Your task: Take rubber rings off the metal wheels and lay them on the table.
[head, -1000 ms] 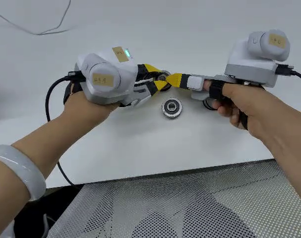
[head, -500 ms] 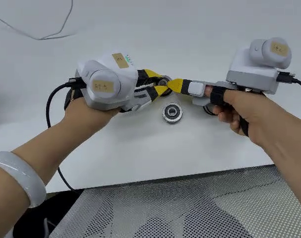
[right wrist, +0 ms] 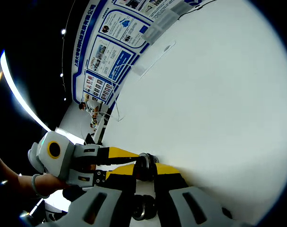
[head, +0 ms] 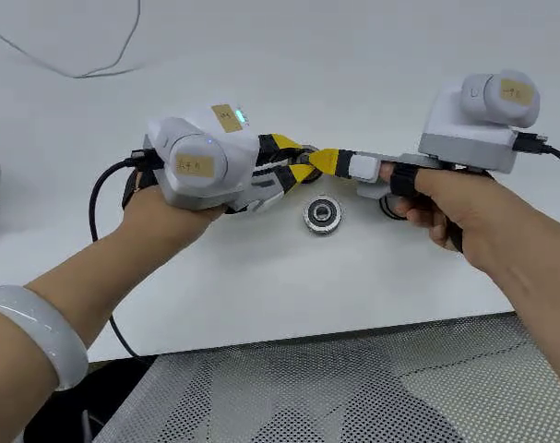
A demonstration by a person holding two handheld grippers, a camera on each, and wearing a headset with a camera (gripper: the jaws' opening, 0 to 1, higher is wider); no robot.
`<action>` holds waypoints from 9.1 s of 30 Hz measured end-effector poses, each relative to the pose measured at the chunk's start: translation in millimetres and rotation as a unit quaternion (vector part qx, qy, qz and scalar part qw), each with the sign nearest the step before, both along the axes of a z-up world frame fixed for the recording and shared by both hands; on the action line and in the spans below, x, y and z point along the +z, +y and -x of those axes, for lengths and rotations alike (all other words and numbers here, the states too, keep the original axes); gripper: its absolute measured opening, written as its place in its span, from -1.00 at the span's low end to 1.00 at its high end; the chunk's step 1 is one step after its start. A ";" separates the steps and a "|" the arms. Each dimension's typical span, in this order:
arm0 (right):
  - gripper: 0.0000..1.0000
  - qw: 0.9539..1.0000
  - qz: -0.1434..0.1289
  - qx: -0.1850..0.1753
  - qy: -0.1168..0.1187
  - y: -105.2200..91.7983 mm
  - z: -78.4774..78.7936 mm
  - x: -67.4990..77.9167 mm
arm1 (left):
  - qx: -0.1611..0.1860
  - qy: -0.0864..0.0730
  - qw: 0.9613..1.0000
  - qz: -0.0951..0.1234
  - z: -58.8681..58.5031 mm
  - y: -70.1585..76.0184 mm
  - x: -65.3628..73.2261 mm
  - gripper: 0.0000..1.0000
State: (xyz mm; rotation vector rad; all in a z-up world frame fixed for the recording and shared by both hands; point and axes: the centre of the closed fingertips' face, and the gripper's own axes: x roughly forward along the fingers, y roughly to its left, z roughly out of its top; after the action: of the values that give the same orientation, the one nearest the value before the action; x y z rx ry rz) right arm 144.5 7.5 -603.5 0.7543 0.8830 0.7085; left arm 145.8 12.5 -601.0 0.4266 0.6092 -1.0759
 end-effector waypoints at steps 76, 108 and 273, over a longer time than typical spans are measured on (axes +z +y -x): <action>-0.63 1.000 -0.007 0.025 -0.001 -1.0 4.4 0.5 | 0.004 0.000 1.000 0.009 0.9 0.2 -0.6 -0.73; -0.97 1.000 0.016 0.013 -0.015 -4.7 -0.2 -4.7 | 0.003 0.000 1.000 0.009 1.1 1.7 -0.8 -0.74; -0.51 0.950 0.232 0.119 -0.170 -68.4 42.2 31.3 | 0.032 0.023 0.998 0.051 18.6 32.7 17.3 0.04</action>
State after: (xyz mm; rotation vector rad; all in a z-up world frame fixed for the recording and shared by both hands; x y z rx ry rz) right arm 102.3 -60.9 -572.2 0.0993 0.7851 0.7760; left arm 127.2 45.2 -583.7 0.2933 0.6026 -1.0527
